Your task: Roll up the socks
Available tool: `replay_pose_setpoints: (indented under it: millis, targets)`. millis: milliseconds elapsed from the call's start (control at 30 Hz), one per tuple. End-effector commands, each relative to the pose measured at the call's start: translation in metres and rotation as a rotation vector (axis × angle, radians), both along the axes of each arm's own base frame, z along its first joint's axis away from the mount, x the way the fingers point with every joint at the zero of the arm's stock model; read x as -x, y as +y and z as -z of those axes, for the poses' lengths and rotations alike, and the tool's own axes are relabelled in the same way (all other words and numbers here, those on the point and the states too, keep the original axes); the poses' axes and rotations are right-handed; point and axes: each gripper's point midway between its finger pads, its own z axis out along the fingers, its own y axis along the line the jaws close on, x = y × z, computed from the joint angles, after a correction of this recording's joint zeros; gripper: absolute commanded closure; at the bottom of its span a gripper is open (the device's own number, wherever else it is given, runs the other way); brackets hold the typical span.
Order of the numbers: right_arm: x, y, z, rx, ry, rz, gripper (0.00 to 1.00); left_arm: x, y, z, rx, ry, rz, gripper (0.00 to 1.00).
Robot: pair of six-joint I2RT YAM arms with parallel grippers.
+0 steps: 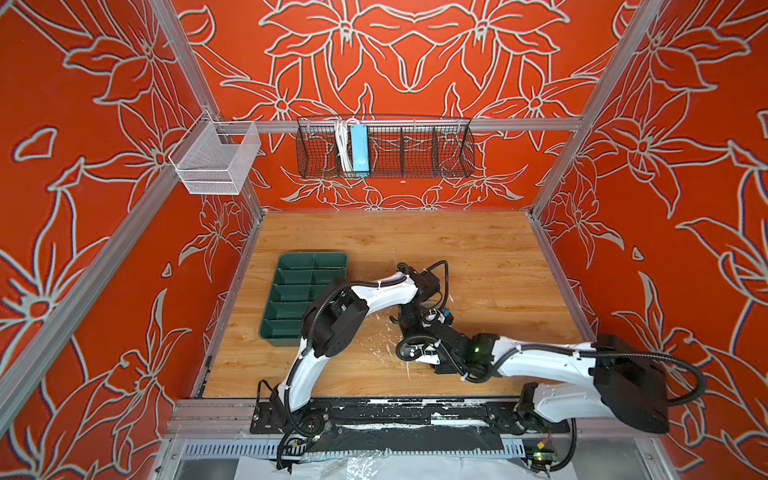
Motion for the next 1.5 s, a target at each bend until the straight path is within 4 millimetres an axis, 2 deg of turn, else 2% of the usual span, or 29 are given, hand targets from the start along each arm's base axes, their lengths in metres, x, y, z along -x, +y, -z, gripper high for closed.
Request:
replay_pose_setpoints:
  millis: [0,100,200,367,533,633,767,833,900,1033,1133,1233,1300,1367,1467]
  targets:
    - [-0.003,0.006,-0.001,0.002,0.008,0.013,0.82,-0.002,0.004,0.004,-0.001,-0.042,-0.001,0.79]
    - [0.004,0.005,0.0,0.003,0.049,0.005,0.93,-0.009,0.003,-0.01,0.041,-0.116,-0.031,0.74]
    - [0.014,0.002,0.002,-0.003,0.138,-0.004,0.95,-0.013,0.007,-0.028,0.114,-0.185,-0.099,0.71]
    - [0.028,-0.002,0.004,-0.018,0.337,0.019,0.96,-0.019,0.027,-0.058,0.204,-0.319,-0.228,0.67]
    - [0.037,-0.005,0.004,-0.042,0.564,0.073,0.96,-0.044,0.064,-0.098,0.229,-0.62,-0.406,0.65]
    - [0.04,-0.005,0.005,-0.067,0.705,0.131,0.96,-0.07,0.107,-0.131,0.224,-0.896,-0.638,0.66]
    - [0.035,-0.007,0.009,-0.062,0.775,0.158,0.96,-0.064,0.151,-0.172,0.392,-1.147,-0.805,0.63]
    - [0.031,-0.008,0.008,-0.079,0.794,0.179,0.96,-0.055,0.156,-0.186,0.488,-1.213,-0.783,0.61]
    - [0.02,-0.011,0.012,-0.091,0.784,0.227,0.95,-0.041,0.15,-0.193,0.565,-1.235,-0.672,0.6]
    - [0.009,-0.016,0.019,-0.089,0.808,0.285,0.94,-0.017,0.125,-0.189,0.613,-1.173,-0.405,0.58]
    - [0.002,-0.019,0.024,-0.081,0.827,0.322,0.94,0.002,0.103,-0.173,0.584,-1.138,-0.168,0.56]
    - [-0.001,-0.02,0.026,-0.081,0.844,0.338,0.92,0.026,0.077,-0.143,0.513,-1.147,0.15,0.5]
    - [-0.002,-0.021,0.027,-0.086,0.853,0.345,0.88,0.036,0.061,-0.113,0.431,-1.157,0.352,0.47]
    - [-0.003,-0.021,0.026,-0.09,0.856,0.345,0.86,0.038,0.048,-0.089,0.363,-1.133,0.444,0.47]
    - [-0.001,-0.02,0.025,-0.095,0.863,0.337,0.84,0.029,0.03,-0.067,0.311,-1.107,0.436,0.47]
